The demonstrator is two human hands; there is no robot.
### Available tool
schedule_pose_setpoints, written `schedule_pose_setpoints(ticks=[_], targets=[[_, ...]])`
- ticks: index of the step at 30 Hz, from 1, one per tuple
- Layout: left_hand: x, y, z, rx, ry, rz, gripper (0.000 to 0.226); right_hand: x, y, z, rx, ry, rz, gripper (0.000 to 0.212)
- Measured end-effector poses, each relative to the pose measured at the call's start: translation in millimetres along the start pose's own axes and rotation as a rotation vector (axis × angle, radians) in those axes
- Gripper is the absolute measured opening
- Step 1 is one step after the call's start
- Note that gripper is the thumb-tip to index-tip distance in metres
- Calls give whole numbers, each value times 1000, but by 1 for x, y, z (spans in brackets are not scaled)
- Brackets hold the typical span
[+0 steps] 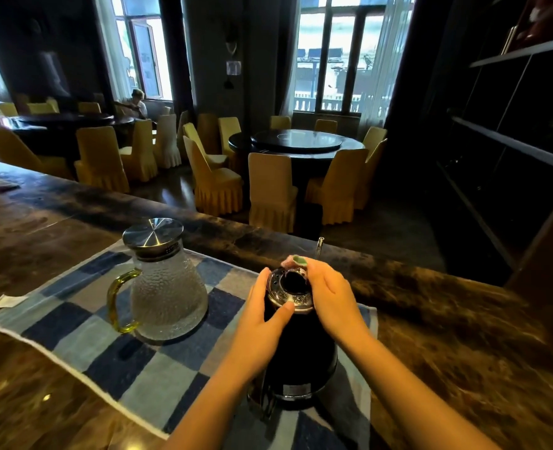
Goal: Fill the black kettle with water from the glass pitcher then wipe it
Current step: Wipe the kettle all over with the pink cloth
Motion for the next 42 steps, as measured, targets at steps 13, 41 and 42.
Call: schedule_pose_setpoints(ticks=[13,41,42], targets=[[-13,28,-1,42,-89,130,79,78,32,25,66,-351,443,46],[-34,52,14,416,-317,271,35,114,41,20,-94,-316,590,52],[-35,52,14,419,-316,267,34,114,54,22,-87,-304,572,49]])
Point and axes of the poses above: each hand's wrist, its own y-axis away from the middle knuckle, its own z-axis out of the palm, x = y × z, the point moved 2 cm from there along -y, towards the middle knuckle, and after that the axes turned 14 degrees about z, right-handed, at the moved point
